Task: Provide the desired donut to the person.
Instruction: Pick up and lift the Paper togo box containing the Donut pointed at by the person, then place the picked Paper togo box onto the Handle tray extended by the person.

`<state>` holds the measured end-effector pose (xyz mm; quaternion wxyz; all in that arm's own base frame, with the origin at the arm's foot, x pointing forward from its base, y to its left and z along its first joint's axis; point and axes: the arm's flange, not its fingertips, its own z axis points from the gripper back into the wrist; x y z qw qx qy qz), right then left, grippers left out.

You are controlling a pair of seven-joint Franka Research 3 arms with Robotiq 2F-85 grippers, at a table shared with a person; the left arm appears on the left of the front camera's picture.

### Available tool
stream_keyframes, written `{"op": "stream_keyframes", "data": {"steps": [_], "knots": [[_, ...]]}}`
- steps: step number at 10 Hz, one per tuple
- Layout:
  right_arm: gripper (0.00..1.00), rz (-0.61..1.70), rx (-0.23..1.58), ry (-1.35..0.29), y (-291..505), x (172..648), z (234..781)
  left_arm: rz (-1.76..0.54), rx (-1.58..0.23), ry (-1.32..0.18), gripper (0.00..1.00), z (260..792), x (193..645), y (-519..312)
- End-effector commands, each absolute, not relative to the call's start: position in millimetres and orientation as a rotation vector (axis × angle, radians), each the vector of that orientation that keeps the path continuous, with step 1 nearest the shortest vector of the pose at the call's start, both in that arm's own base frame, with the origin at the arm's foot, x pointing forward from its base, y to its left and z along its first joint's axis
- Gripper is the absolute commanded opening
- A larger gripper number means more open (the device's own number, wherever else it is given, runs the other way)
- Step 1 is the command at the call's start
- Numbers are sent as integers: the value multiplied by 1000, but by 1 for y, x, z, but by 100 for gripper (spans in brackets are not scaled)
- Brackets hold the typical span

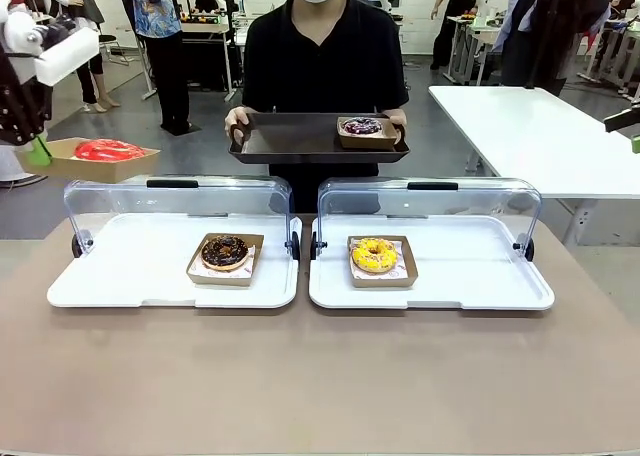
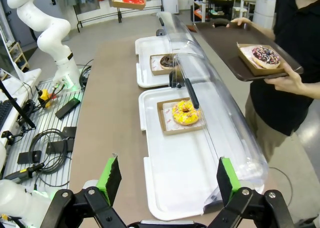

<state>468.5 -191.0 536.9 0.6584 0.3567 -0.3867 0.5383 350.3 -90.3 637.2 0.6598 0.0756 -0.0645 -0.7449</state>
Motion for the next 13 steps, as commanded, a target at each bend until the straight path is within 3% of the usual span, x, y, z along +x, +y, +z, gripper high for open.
{"op": "stream_keyframes", "data": {"steps": [1,13], "knots": [[100,1226,816,-878,-191,468,537,-1653,134,-139,0,638,369,-95],[100,1226,816,-878,-191,468,537,-1673,146,-128,0,632,369,-92]]}}
